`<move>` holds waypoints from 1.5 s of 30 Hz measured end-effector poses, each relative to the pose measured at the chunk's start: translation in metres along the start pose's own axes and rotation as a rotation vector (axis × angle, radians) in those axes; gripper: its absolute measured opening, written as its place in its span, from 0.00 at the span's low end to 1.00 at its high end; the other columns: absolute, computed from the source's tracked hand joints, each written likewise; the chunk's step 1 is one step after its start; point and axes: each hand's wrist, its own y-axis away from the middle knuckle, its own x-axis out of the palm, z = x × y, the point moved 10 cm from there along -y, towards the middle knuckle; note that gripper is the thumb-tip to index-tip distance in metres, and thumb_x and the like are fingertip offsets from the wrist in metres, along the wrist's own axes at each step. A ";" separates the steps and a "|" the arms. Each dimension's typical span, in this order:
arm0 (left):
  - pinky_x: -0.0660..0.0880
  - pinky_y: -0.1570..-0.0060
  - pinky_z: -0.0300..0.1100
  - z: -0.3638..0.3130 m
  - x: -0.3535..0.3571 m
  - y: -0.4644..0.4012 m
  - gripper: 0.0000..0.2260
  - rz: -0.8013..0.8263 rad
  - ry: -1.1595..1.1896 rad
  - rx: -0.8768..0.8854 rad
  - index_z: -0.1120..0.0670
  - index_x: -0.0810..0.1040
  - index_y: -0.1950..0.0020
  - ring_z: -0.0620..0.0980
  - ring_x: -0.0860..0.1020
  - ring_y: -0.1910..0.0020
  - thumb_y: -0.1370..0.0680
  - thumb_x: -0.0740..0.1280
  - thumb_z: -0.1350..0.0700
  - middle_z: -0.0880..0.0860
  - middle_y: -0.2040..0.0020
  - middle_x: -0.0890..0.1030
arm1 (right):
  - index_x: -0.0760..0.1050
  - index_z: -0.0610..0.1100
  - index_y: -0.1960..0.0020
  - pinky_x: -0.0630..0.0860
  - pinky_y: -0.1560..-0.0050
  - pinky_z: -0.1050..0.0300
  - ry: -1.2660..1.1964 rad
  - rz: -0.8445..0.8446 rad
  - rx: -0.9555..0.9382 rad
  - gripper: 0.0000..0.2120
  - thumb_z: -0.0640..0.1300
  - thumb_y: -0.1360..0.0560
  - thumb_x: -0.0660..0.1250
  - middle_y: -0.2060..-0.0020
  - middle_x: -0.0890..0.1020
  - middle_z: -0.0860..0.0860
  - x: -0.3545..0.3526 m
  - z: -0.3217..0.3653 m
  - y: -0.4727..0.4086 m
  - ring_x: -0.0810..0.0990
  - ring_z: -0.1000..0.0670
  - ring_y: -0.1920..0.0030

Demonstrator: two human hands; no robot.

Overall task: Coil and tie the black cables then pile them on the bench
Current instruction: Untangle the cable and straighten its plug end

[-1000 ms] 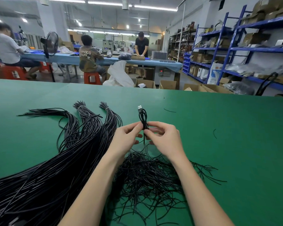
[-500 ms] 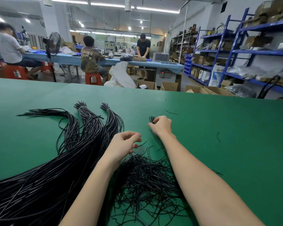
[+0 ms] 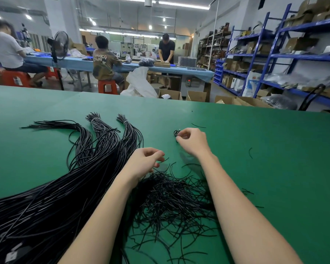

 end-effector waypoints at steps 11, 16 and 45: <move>0.76 0.44 0.43 -0.020 -0.021 0.005 0.07 -0.257 -0.567 0.197 0.49 0.85 0.50 0.49 0.80 0.48 0.21 0.67 0.55 0.48 0.51 0.85 | 0.84 0.55 0.55 0.78 0.48 0.56 0.079 0.164 0.018 0.05 0.55 0.27 0.74 0.56 0.85 0.60 0.042 -0.012 0.109 0.82 0.57 0.53; 0.64 0.34 0.50 0.005 -0.029 0.004 0.15 -0.306 -1.270 0.024 0.54 0.72 0.34 0.58 0.66 0.31 0.19 0.62 0.51 0.55 0.33 0.74 | 0.85 0.53 0.52 0.82 0.58 0.56 0.011 0.116 0.001 0.04 0.51 0.24 0.71 0.57 0.84 0.62 0.036 -0.015 0.113 0.79 0.56 0.67; 0.71 0.63 0.41 0.021 -0.035 -0.004 0.21 -0.016 0.110 -0.157 0.55 0.81 0.61 0.50 0.76 0.69 0.17 0.60 0.44 0.52 0.67 0.82 | 0.81 0.47 0.52 0.74 0.68 0.68 -0.782 0.332 0.154 0.03 0.43 0.20 0.69 0.68 0.84 0.57 0.078 0.063 0.127 0.80 0.59 0.67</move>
